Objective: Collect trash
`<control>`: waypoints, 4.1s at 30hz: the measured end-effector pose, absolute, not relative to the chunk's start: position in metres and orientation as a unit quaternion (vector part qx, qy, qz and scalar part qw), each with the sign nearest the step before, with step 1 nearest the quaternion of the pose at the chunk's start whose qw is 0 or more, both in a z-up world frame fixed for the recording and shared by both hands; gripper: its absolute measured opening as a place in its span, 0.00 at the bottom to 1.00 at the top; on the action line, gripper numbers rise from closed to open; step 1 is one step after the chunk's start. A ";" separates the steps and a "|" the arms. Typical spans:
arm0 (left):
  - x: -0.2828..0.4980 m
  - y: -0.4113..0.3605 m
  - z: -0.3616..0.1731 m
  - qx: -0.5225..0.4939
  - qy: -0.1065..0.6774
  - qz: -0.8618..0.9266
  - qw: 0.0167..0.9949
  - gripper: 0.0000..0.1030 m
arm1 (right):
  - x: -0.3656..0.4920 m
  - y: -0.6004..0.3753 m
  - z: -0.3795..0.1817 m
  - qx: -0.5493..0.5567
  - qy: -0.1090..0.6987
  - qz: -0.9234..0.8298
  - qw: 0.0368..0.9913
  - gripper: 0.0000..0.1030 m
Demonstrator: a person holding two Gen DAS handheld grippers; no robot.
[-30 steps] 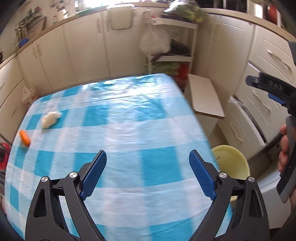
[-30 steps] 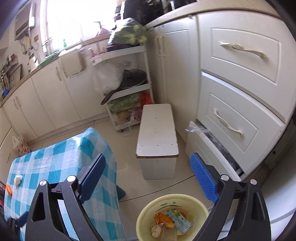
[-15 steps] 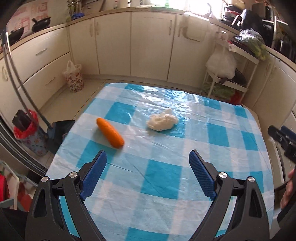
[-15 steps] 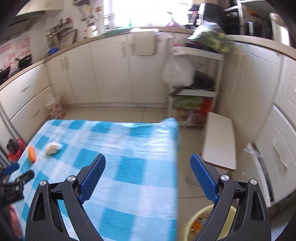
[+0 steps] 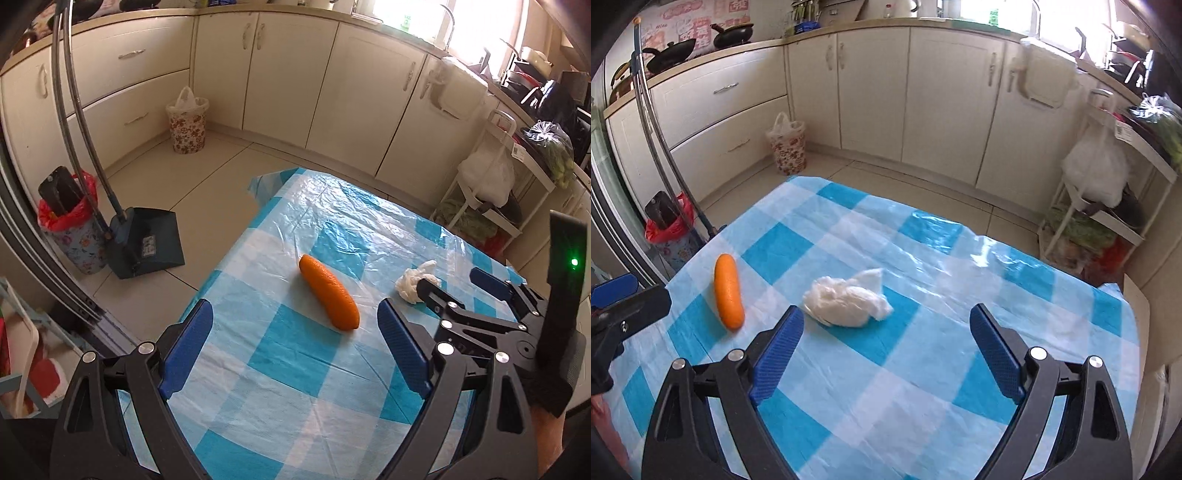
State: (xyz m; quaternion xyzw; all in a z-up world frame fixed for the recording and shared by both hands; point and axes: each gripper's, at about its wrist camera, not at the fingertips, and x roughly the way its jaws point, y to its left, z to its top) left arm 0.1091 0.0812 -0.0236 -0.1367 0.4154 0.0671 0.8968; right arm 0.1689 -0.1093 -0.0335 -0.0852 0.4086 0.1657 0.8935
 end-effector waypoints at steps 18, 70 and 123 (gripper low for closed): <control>0.172 0.044 -0.066 -0.064 0.457 0.065 0.885 0.57 | 0.147 -0.175 -0.037 -0.045 0.459 0.172 0.870 0.22; -0.007 -0.321 0.026 0.066 0.362 -0.258 0.893 0.12 | 0.018 -0.492 -0.077 0.152 0.515 -0.111 0.836 0.37; -0.011 -0.381 -0.001 0.067 0.409 -0.260 0.872 0.74 | -0.065 -0.540 0.047 0.186 0.245 -0.286 0.908 0.84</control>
